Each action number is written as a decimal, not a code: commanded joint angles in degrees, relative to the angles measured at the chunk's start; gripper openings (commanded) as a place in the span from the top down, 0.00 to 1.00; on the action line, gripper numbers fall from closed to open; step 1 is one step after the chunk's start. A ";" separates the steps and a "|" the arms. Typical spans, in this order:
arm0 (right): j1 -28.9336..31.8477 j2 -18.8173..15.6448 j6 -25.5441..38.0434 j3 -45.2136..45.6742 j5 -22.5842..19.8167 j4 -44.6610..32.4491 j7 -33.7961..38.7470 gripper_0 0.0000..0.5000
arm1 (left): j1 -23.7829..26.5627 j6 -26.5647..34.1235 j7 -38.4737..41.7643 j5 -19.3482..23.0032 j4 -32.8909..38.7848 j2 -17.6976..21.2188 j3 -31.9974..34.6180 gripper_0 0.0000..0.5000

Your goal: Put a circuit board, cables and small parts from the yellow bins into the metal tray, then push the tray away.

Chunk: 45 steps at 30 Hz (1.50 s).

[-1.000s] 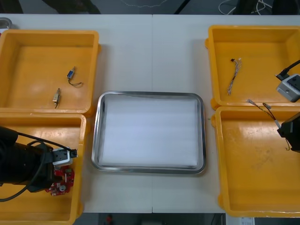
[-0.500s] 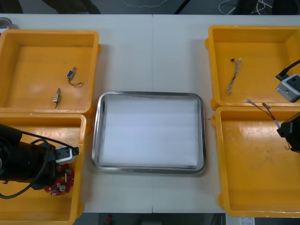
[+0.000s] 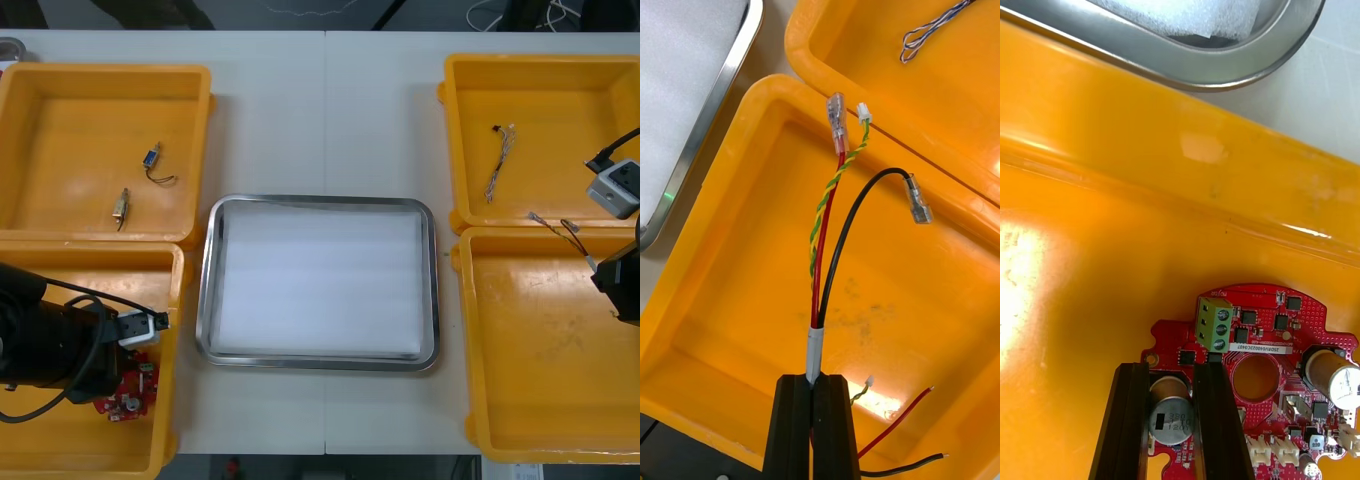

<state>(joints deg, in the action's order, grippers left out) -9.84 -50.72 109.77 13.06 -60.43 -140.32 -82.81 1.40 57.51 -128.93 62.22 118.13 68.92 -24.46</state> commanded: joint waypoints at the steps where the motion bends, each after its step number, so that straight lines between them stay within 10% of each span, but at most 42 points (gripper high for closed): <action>1: -1.32 -2.02 0.23 -0.84 0.58 -1.54 -3.41 1.00 | 0.97 4.54 6.32 1.68 3.07 2.18 5.22 1.00; 27: -1.23 -2.02 0.23 -0.84 1.02 -1.45 -3.41 1.00 | 8.97 30.82 31.10 4.49 20.04 -5.64 17.87 1.00; 45: -1.23 -2.02 0.23 -0.84 0.75 -1.45 -3.06 1.00 | 25.84 30.55 51.05 -6.14 21.44 -13.90 -2.17 1.00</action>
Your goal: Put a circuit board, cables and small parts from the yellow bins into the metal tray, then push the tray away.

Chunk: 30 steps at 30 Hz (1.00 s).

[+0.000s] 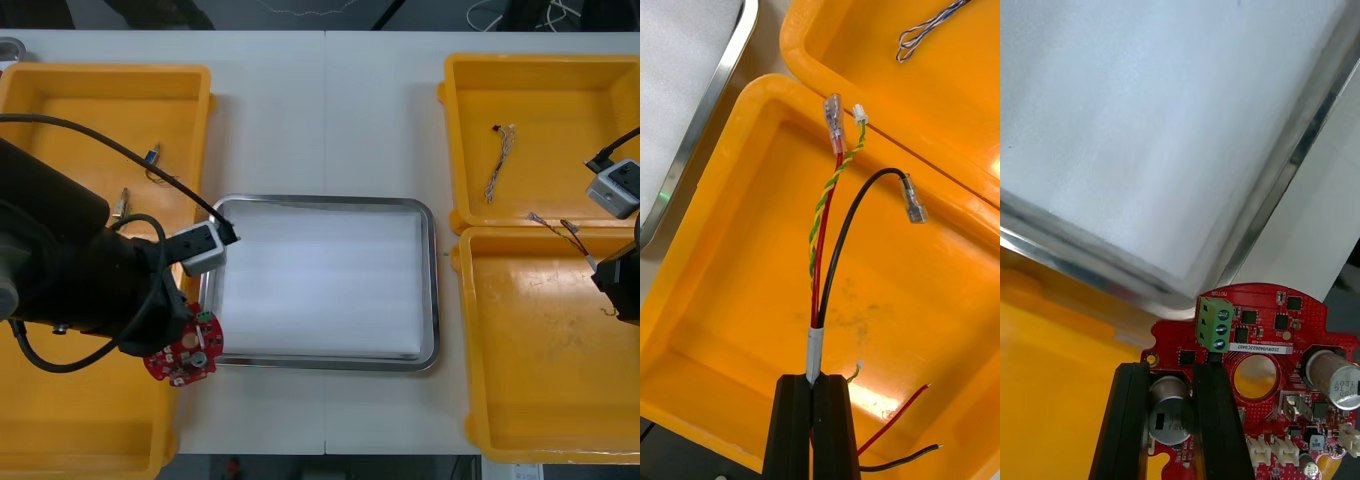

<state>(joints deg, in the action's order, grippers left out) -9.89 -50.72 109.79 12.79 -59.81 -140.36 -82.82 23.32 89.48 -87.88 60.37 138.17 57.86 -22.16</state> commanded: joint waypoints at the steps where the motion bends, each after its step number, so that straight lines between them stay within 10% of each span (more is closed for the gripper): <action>1: -1.19 -2.02 0.21 -0.57 0.13 -1.41 -3.05 1.00 | 4.27 -1.50 10.19 -4.82 1.05 -3.19 -5.17 1.00; 30: -1.19 -0.17 0.21 -0.57 1.89 -1.41 -3.40 1.00 | 7.88 -18.03 9.48 -18.53 -16.53 -7.67 -20.55 1.00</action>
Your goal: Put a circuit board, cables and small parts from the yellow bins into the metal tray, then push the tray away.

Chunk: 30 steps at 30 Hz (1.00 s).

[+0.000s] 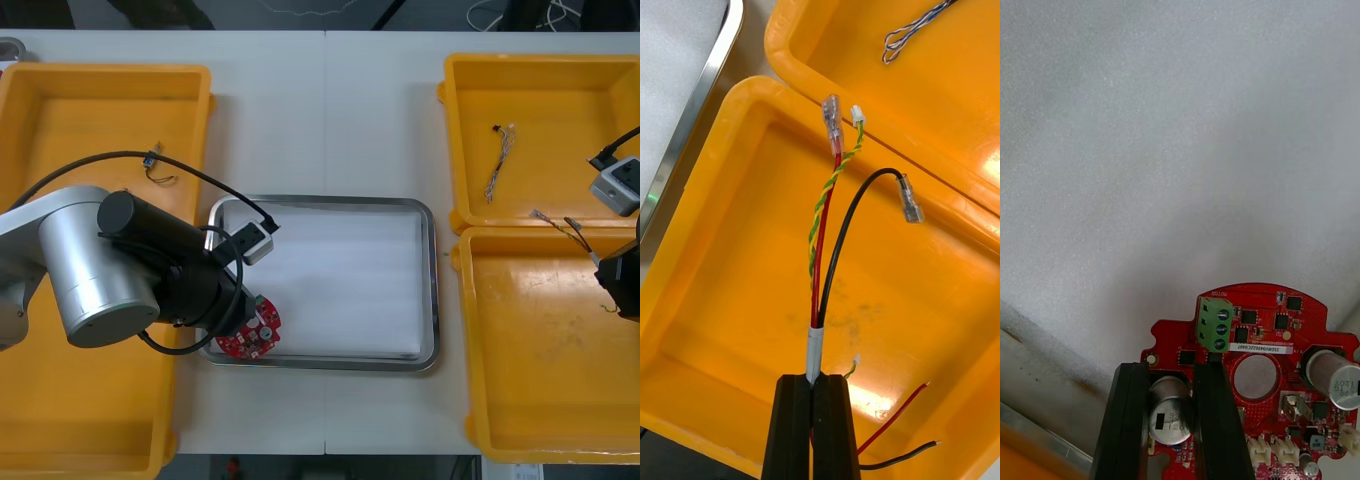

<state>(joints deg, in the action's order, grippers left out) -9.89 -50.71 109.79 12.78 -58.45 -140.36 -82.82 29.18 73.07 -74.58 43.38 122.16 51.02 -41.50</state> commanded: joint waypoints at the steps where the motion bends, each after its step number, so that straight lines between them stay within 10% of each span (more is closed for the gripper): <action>1: -1.18 -0.18 0.21 -0.56 0.53 -1.41 -3.40 1.00 | 2.02 -1.79 -3.82 -1.63 -0.78 -0.93 -1.39 1.00; 17: -1.71 -1.50 0.21 -0.74 -2.29 -3.34 -3.40 1.00 | 2.11 -4.61 -3.99 -2.07 -4.21 -2.25 -1.83 0.96; 20: -2.50 -1.76 0.21 -0.82 -4.04 -3.51 -3.40 1.00 | 2.11 -4.69 -3.90 -1.89 -4.21 -2.25 -1.75 0.11; 21: -2.59 -1.76 0.21 -0.82 -4.31 -3.51 -3.31 1.00 | 2.11 -4.69 -3.90 -1.89 -4.21 -2.25 -1.75 0.00; 30: -7.24 -2.20 0.21 -6.54 -4.13 -3.51 -3.31 1.00 | 2.37 -4.17 -3.38 -1.19 -3.15 -2.25 -1.22 0.00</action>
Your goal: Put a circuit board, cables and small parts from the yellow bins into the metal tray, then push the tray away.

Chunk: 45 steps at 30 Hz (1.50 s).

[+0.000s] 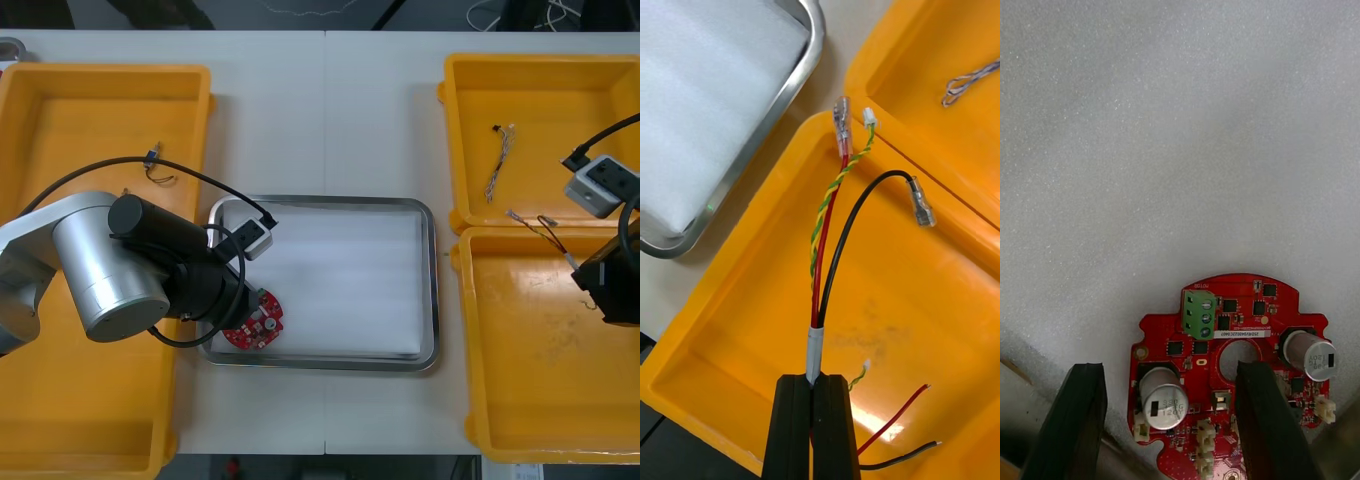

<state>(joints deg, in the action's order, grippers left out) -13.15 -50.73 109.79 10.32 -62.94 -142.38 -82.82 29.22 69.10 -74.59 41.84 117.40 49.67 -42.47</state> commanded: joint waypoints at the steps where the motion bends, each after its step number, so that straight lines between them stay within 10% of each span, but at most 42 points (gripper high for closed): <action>1: -4.95 -2.18 0.21 -5.22 0.36 -1.49 -3.05 1.00 | 2.25 0.51 -3.20 0.43 2.13 -0.89 0.19 0.00; 25: -29.39 3.54 0.21 -32.30 2.12 -0.09 -3.93 1.00 | 2.25 31.89 -2.32 10.45 10.92 -0.89 30.51 0.00; 45: -32.46 18.83 0.21 -49.17 22.86 10.99 -19.40 1.00 | 5.94 33.12 -3.55 6.67 -5.07 -0.98 39.21 0.00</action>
<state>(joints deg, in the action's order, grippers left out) -43.71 -33.83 109.82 -35.78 -42.87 -132.40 -101.54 31.30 103.24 -74.59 49.21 114.24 49.51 -4.62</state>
